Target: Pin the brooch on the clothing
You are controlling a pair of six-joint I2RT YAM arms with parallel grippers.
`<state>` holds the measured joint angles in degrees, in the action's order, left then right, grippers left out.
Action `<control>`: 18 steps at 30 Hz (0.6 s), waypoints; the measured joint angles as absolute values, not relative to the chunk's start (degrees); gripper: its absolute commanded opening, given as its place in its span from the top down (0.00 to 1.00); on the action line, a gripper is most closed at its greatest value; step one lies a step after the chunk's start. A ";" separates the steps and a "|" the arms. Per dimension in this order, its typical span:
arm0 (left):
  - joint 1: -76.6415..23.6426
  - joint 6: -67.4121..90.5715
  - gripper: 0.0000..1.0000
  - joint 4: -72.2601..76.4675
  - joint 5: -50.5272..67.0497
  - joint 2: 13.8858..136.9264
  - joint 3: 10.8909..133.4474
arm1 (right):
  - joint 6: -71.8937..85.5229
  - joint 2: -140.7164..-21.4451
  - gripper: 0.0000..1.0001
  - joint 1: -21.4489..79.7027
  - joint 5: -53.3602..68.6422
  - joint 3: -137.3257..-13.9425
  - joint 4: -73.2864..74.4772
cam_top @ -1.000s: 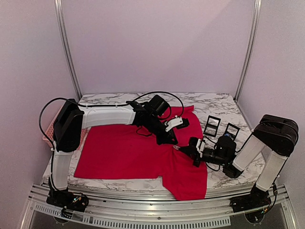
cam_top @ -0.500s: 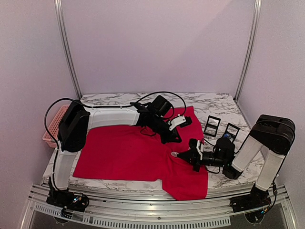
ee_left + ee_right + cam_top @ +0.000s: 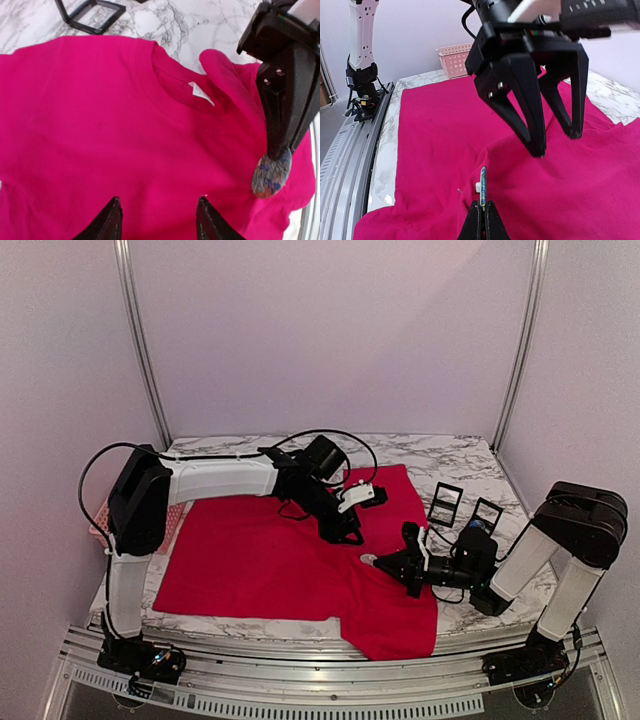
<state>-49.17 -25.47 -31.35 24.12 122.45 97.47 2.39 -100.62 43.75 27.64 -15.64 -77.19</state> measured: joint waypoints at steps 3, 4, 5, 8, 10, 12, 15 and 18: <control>-45.74 -27.31 0.43 -31.92 26.83 118.10 95.57 | 3.66 -100.62 1.00 43.68 27.86 -15.75 -77.19; -44.84 -27.97 0.41 -31.81 27.81 116.11 94.04 | 3.95 -100.62 1.00 43.55 27.97 -15.77 -77.19; -44.03 -28.60 0.41 -31.64 28.45 114.56 92.71 | 4.34 -100.62 1.00 43.42 28.23 -15.81 -77.19; -43.27 -30.59 0.41 -29.91 30.39 109.95 87.46 | 5.72 -100.62 1.00 42.74 29.06 -16.29 -77.17; -44.75 -31.27 0.41 -27.75 31.11 108.42 84.16 | 6.79 -100.62 1.00 42.22 29.58 -16.67 -77.19; -47.03 -31.16 0.41 -24.86 31.75 108.01 80.64 | 8.34 -100.62 1.00 41.52 30.48 -16.86 -77.19; -49.39 -30.33 0.40 -20.56 32.21 108.73 76.82 | 10.63 -100.62 1.00 40.99 31.66 -16.86 -77.19; -50.24 -29.65 0.40 -15.70 32.53 109.43 73.84 | 13.15 -100.64 1.00 40.80 32.64 -16.86 -77.19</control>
